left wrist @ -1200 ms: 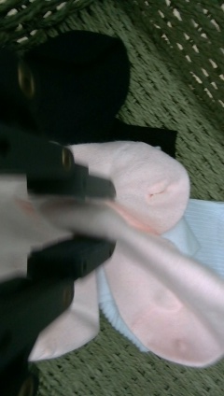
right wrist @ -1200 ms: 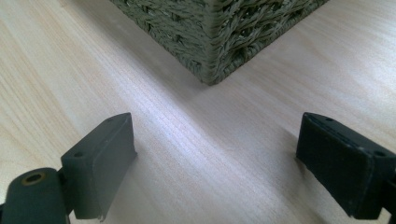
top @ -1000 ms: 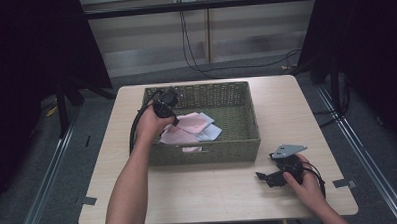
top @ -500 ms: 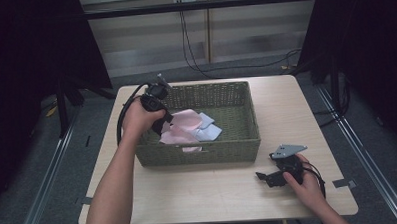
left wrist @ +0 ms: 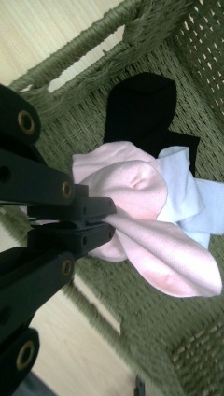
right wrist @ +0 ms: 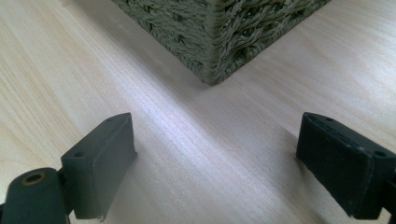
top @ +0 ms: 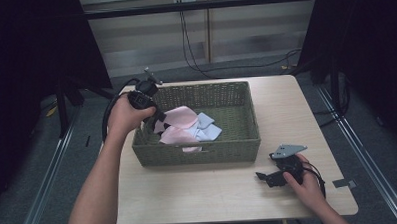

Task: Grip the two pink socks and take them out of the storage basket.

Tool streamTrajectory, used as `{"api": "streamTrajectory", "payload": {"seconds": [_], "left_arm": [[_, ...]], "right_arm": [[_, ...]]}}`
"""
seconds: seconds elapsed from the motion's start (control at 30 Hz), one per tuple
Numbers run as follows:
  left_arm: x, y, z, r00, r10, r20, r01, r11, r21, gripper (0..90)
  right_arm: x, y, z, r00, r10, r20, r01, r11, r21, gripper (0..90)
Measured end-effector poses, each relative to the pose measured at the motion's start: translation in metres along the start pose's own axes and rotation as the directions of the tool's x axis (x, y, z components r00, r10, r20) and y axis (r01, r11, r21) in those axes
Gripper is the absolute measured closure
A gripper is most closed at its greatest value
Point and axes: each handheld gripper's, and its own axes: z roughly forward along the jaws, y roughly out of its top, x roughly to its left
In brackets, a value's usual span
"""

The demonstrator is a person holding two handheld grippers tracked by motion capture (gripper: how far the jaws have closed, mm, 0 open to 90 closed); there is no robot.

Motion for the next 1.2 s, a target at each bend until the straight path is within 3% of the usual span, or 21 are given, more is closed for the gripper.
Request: {"api": "streamTrajectory", "payload": {"seconds": [0.23,0.47,1.2], "left_arm": [[-0.01,-0.002,-0.021,0.9998,0.013,0.013,-0.013,0.9997,-0.02,87.1],[-0.022,-0.01,-0.038,0.9974,0.063,0.036,-0.062,0.9979,-0.02,87.1],[-0.042,-0.039,-0.043,0.9898,0.117,0.081,-0.117,0.9931,-0.014,87.1]], "right_arm": [[0.0,0.0,0.0,1.0,-0.002,0.0,0.002,1.0,-0.002,10.8],[0.0,0.0,0.0,1.0,-0.001,0.0,0.001,1.0,-0.001,10.8],[0.0,0.0,0.0,1.0,-0.003,0.0,0.003,1.0,-0.002,10.8]]}}
